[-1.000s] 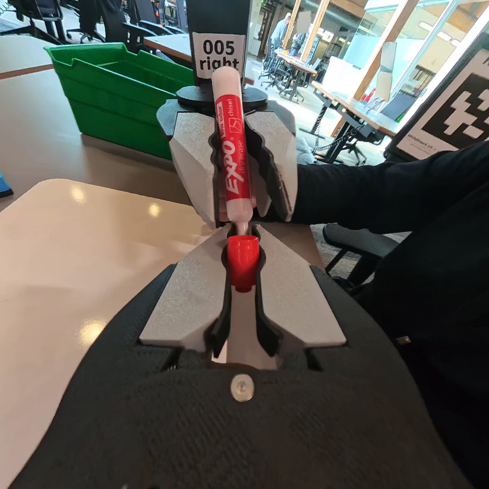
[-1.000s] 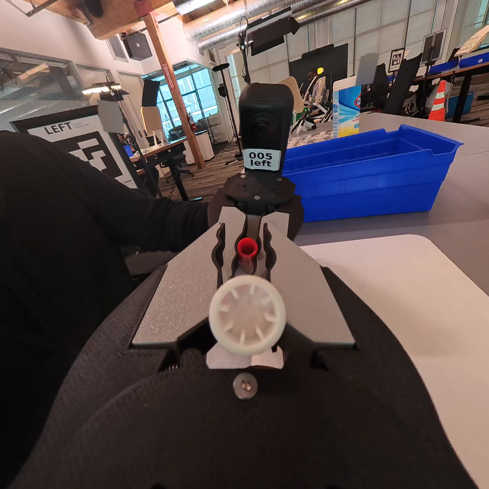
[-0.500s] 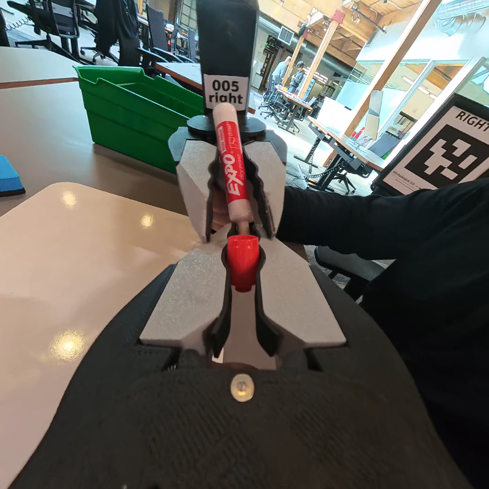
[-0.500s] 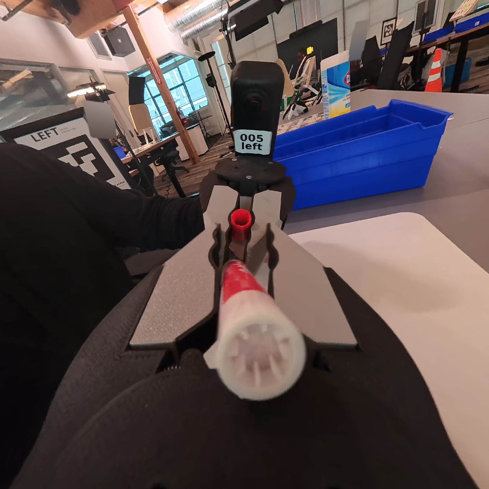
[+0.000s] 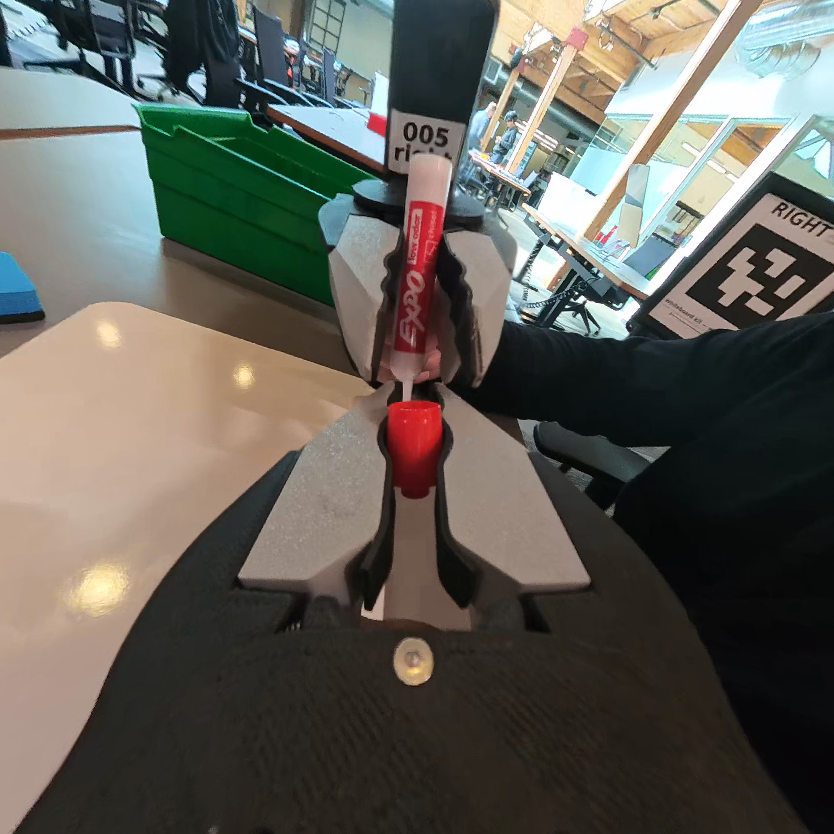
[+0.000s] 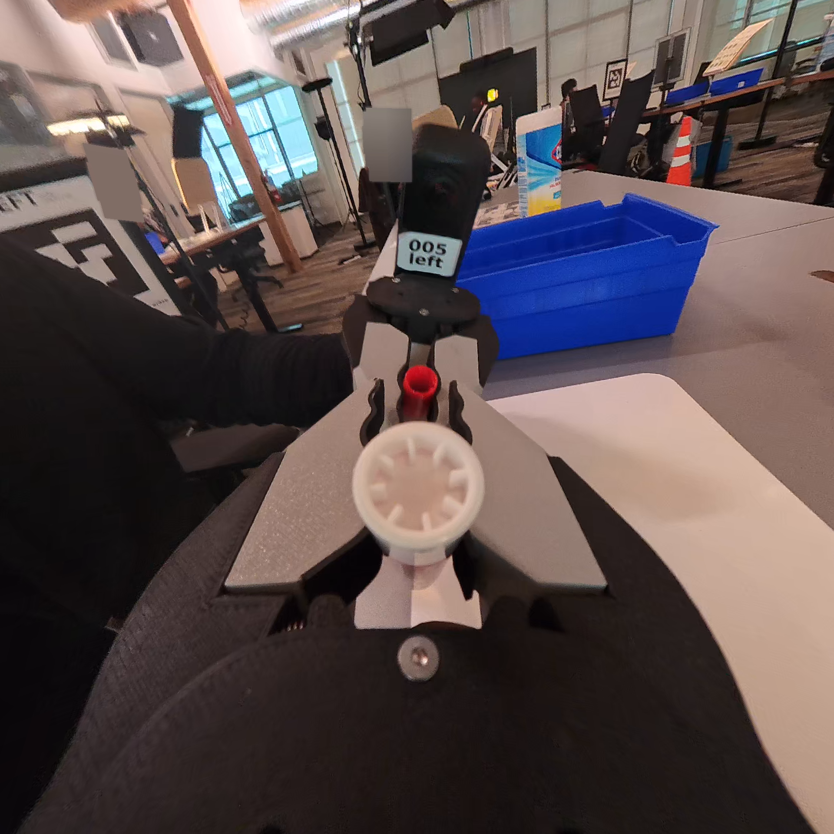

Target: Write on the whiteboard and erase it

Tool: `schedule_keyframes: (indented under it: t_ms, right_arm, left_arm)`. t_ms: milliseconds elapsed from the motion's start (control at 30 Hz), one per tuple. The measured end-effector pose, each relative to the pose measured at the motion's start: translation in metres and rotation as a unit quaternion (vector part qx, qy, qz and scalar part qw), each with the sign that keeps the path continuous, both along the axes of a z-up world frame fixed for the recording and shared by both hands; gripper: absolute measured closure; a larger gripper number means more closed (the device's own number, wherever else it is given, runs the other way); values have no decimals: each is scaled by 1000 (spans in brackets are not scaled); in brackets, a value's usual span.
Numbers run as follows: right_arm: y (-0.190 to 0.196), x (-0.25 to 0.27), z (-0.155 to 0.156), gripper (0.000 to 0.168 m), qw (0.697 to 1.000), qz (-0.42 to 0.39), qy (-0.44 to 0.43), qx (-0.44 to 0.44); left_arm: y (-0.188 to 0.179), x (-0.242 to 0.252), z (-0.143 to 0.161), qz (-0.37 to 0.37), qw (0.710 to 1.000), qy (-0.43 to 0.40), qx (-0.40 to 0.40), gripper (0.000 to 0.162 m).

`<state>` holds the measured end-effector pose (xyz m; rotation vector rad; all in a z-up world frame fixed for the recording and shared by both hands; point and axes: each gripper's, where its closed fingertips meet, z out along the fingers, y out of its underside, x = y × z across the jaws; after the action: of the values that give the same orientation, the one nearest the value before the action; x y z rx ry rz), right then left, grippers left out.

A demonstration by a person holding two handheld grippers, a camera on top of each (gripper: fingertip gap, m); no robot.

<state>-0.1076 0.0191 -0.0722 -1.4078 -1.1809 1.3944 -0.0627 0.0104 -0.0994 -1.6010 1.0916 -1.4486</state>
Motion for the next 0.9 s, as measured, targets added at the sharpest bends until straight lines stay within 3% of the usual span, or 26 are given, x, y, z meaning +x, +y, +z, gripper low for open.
schedule_keyframes:
  t_ms: [200, 533, 733, 900]
  right_arm:
    - [-5, 7, 22, 141, 996, 36, 67, -48]
    - [-12, 0, 28, 141, 995, 36, 92, -22]
    - [-17, 5, 47, 141, 987, 46, 152, -15]
    - [-24, 0, 43, 141, 989, 59, 135, -12]
  left_arm:
    - [-10, 8, -27, -30, 998, 59, 14, 152]
    - [-22, 21, -24, -46, 998, 41, 21, 153]
    - [-26, 27, -19, -57, 998, 17, -7, 152]
    - [-28, 27, -20, -55, 998, 27, 22, 152]
